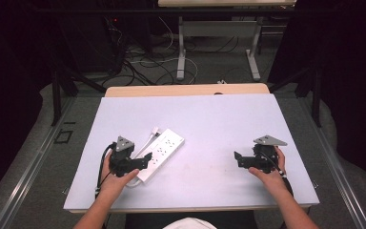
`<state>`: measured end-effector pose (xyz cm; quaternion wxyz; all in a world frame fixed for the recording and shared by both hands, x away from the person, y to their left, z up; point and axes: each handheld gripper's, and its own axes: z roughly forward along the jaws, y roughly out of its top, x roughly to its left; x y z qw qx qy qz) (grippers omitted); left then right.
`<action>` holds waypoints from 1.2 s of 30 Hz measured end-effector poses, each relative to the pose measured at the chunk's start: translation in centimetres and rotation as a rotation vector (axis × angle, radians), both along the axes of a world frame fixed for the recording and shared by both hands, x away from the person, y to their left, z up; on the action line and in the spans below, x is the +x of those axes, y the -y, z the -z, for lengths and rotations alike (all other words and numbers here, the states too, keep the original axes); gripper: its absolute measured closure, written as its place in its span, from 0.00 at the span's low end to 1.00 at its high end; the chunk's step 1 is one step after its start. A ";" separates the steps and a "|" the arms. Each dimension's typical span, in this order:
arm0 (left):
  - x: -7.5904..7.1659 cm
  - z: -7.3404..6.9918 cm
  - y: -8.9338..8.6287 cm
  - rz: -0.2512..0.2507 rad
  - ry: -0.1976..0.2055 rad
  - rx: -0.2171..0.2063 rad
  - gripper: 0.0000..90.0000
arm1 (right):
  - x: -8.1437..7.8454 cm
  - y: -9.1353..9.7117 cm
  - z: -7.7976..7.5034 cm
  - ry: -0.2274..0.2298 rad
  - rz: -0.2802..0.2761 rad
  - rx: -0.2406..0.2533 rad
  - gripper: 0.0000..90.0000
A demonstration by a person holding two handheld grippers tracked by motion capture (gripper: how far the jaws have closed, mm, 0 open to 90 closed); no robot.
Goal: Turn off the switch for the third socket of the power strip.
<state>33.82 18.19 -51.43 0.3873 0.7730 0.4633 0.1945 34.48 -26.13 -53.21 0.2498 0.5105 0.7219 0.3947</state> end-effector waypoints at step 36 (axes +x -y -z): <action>0.7 -1.2 2.0 0.039 -0.023 -0.001 0.54 | 0.0 -0.4 0.3 -0.004 -0.010 -0.010 0.00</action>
